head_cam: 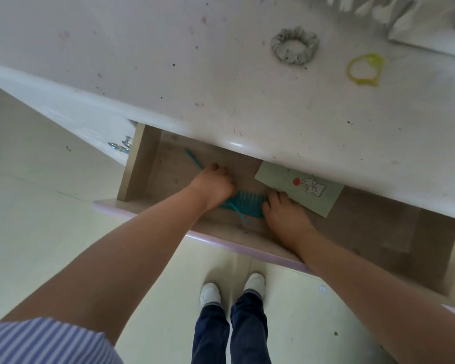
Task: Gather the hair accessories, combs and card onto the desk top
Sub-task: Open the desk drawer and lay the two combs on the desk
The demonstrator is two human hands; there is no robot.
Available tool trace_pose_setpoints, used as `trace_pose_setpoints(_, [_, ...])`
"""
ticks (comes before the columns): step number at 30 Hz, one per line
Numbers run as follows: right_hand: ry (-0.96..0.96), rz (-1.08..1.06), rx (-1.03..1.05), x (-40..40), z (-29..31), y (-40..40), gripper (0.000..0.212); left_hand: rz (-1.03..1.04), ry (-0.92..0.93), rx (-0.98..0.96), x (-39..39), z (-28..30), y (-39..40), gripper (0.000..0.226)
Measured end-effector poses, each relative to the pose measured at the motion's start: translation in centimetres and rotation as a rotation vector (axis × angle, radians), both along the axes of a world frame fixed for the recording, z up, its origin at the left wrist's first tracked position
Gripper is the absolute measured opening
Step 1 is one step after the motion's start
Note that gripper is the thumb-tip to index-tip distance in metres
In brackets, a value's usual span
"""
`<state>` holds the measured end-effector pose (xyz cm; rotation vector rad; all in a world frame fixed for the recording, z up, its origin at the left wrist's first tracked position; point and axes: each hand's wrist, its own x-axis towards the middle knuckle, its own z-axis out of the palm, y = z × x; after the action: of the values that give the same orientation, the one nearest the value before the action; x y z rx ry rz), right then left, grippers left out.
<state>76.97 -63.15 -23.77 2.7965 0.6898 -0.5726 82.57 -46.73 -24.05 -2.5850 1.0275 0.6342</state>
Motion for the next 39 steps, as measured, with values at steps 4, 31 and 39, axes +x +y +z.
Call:
trace_pose_setpoints(4, [0.098,0.010,0.089,0.3,0.0,-0.2,0.032,0.138,0.047,-0.113,-0.7,0.7,2.3,0.024])
trace_pose_setpoints(31, [-0.050,-0.777,1.487,20.1,18.8,8.7,0.015,1.504,0.118,-1.240,9.0,16.2,9.5,0.040])
trace_pose_setpoints(39, [-0.095,-0.878,1.150,29.6,13.3,11.3,0.011,1.394,0.035,-1.123,16.8,12.8,12.3,0.014])
